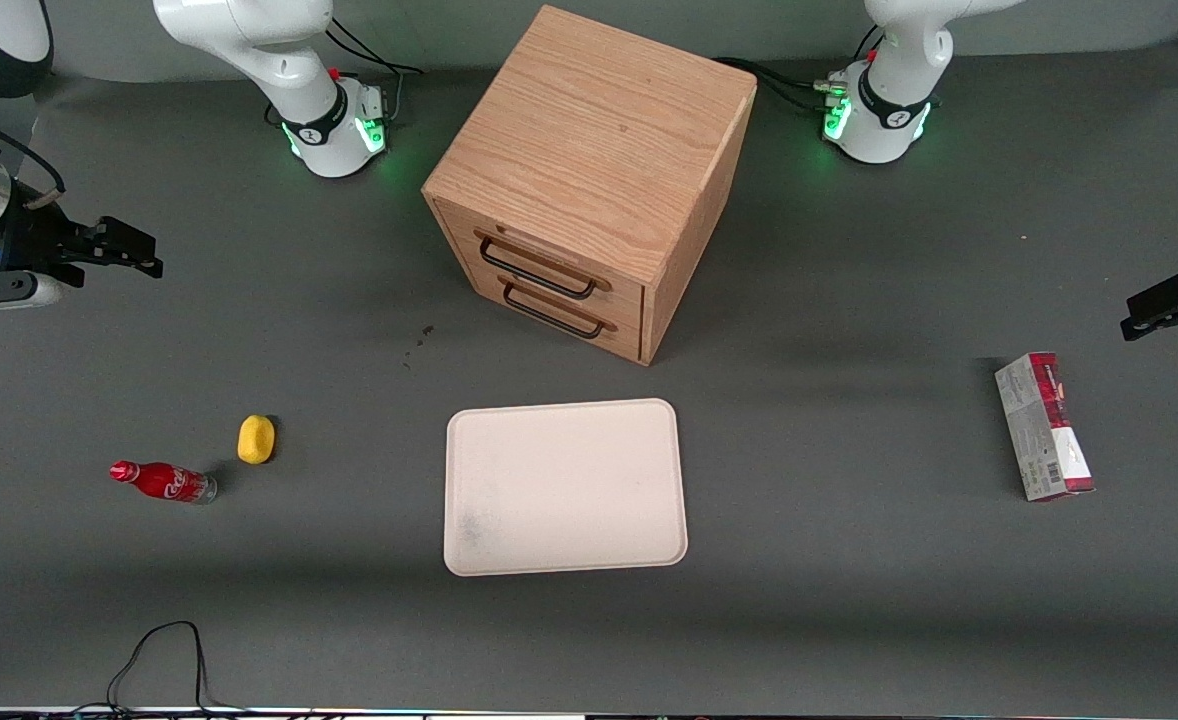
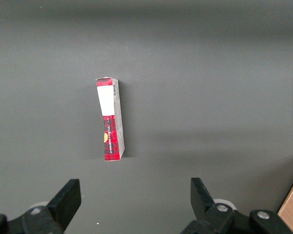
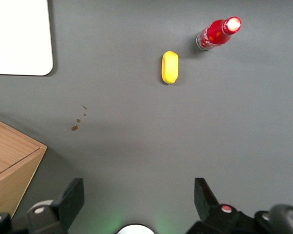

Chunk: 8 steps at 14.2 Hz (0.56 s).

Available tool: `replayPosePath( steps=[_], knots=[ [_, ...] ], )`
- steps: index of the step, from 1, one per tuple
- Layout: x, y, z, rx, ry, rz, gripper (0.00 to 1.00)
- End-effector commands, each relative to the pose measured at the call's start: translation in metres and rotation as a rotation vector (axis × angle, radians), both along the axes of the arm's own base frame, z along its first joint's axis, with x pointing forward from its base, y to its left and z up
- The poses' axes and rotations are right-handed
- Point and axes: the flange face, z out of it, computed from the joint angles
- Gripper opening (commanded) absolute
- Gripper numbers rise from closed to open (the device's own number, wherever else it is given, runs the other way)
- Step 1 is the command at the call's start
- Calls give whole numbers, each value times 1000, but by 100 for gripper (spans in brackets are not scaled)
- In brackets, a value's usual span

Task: Place coke bottle on tray

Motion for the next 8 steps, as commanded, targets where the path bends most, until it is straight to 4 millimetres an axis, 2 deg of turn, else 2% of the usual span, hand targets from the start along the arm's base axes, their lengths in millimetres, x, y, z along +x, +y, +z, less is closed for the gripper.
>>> replayPosePath(
  steps=[1, 8],
  knots=[
    [7, -1, 3, -2, -8, 2, 100],
    [13, 3, 11, -4, -26, -1, 100]
  ],
)
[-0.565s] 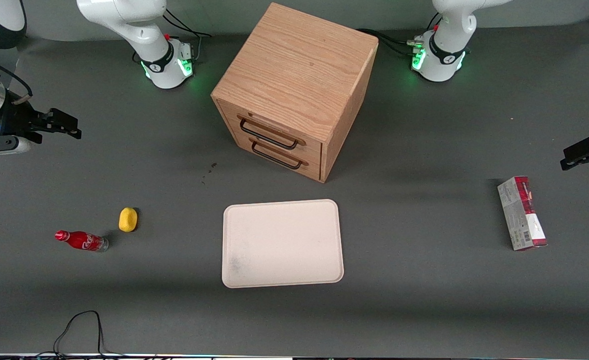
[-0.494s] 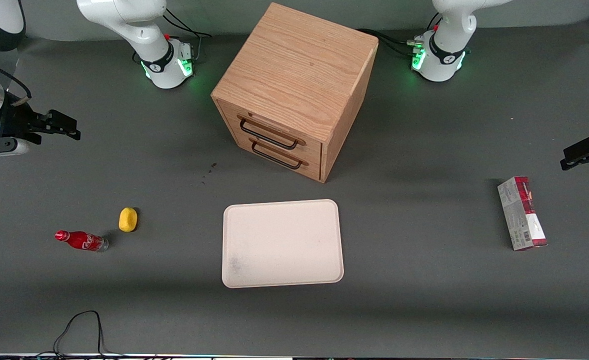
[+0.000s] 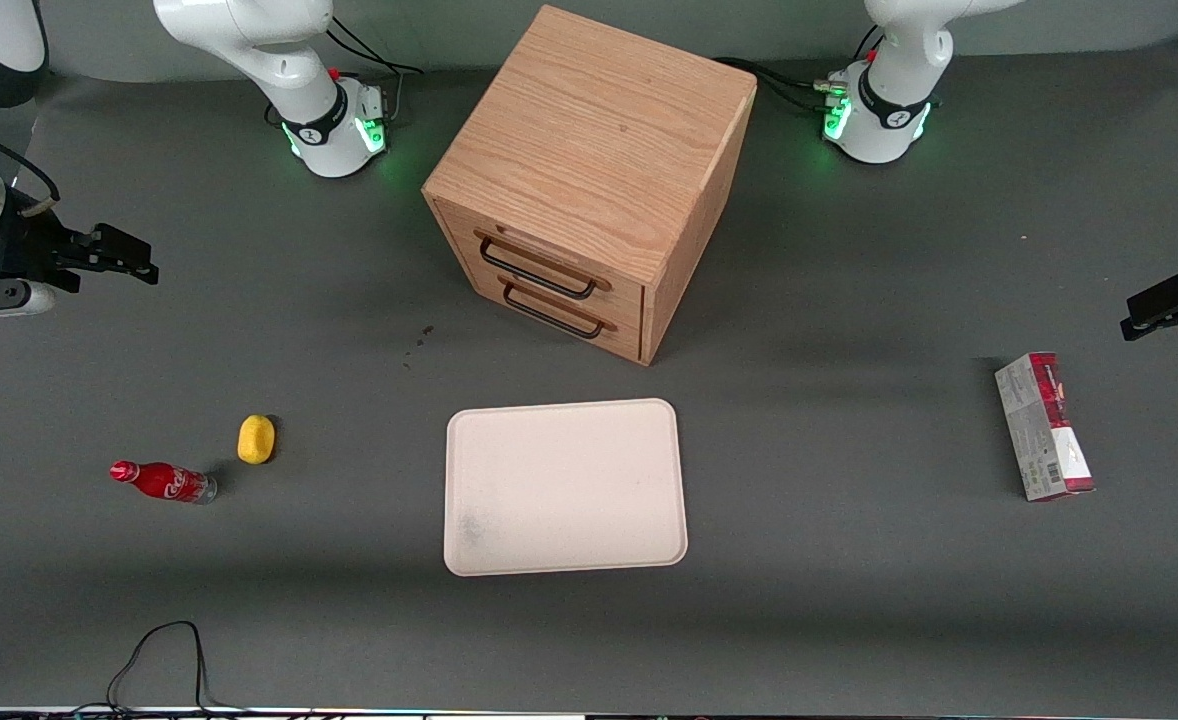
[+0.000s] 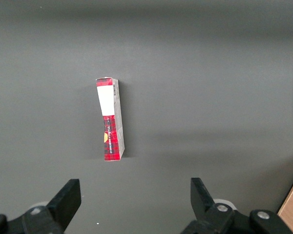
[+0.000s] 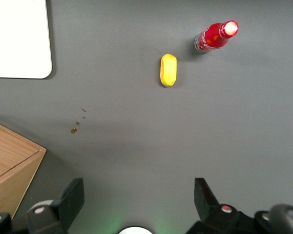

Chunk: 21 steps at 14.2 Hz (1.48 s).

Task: Place coke bottle on tray

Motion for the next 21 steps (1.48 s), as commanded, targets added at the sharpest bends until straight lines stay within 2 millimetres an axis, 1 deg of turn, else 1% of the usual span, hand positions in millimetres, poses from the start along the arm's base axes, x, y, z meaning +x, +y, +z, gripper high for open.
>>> replayPosePath(
  steps=[1, 5, 7, 10, 12, 13, 15, 16, 17, 18, 19, 21],
  knots=[
    [12, 1, 7, -3, -7, -4, 100],
    [27, 2, 16, -7, 16, -2, 100],
    [33, 1, 17, -10, 16, -3, 100],
    [42, -7, 16, -11, 13, -10, 100],
    [44, -12, 20, -17, 4, -16, 100],
    [47, -21, 18, -19, 6, -29, 100],
    [59, -37, 17, -21, -1, -55, 100],
    [66, -44, 16, -27, -3, -32, 100],
    [73, -58, 13, -30, -3, 7, 100],
    [80, -79, 10, -30, 3, 31, 100],
    [89, -96, 0, -33, 33, 41, 100],
    [114, -129, -12, -43, 43, 63, 100]
  ],
)
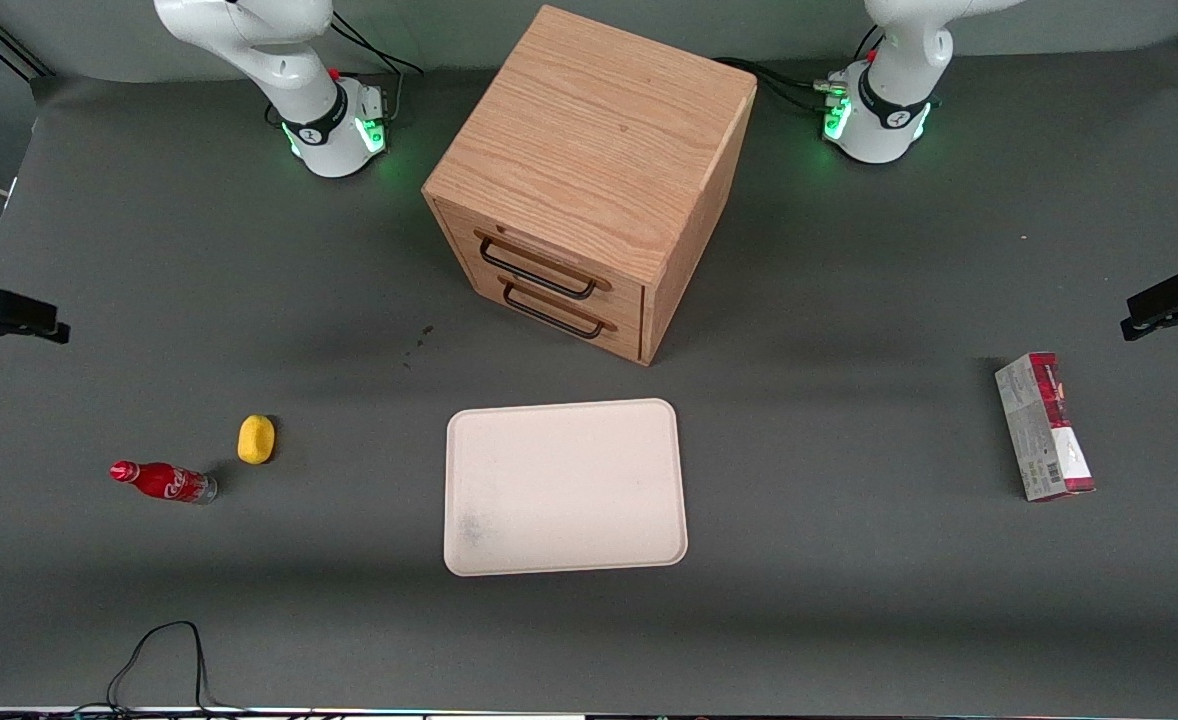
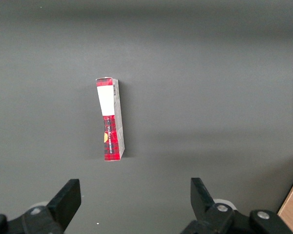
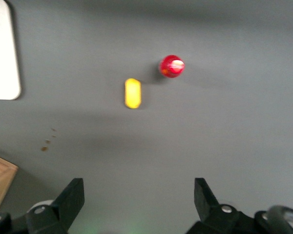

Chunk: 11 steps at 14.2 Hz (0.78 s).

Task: Place coke bottle on tray
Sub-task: 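Move the open right gripper down over the red Coca-Cola bottle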

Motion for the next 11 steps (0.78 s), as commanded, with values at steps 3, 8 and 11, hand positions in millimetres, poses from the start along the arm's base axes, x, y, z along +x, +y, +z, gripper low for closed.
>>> replayPosePath(
  steps=[3, 8, 11],
  knots=[
    [72, -39, -30, -12, -11, 38, 100],
    [82, -27, -45, -6, -7, 19, 100],
    [80, -20, -75, 23, 40, 28, 100]
  ],
)
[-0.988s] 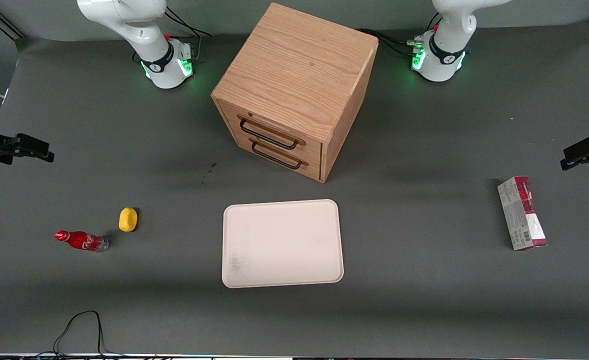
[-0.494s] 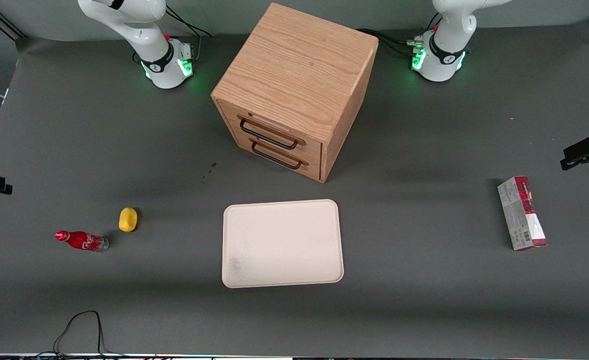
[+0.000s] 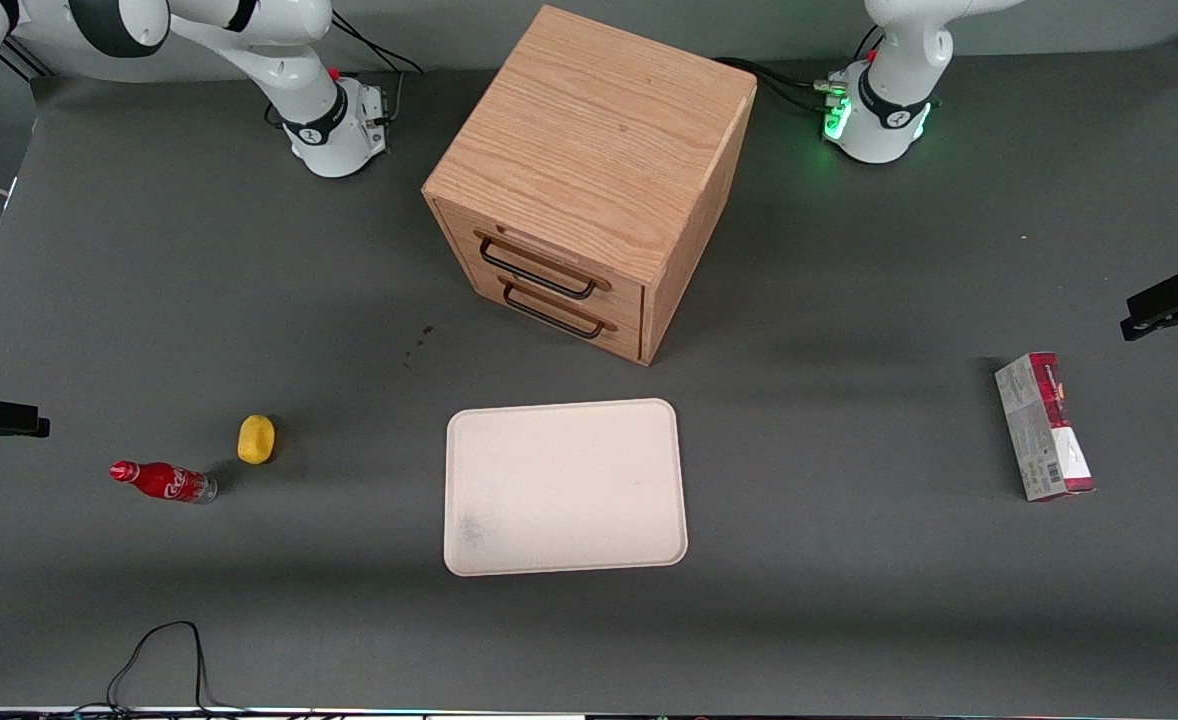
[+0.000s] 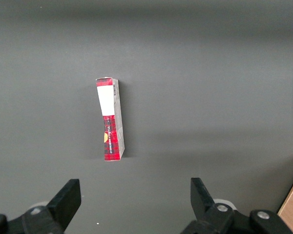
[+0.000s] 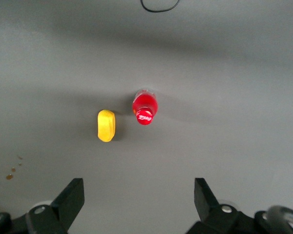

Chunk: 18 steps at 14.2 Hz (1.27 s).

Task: Place coke bottle on tray
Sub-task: 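Move the open right gripper down over the red Coca-Cola bottle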

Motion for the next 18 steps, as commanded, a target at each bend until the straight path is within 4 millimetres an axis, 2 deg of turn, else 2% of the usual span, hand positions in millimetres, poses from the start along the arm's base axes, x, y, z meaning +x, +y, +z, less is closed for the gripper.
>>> replayPosePath(
  steps=[1, 4, 9, 12, 18],
  knots=[
    [-3, 3, -24, 44, 15, -15, 100],
    [-5, -3, -62, 43, 4, -19, 100],
    [-8, -11, -142, 24, -57, -26, 100],
    [-9, -13, -163, 16, -76, -27, 100],
    [-4, -9, -176, 10, -103, -28, 100]
  ],
)
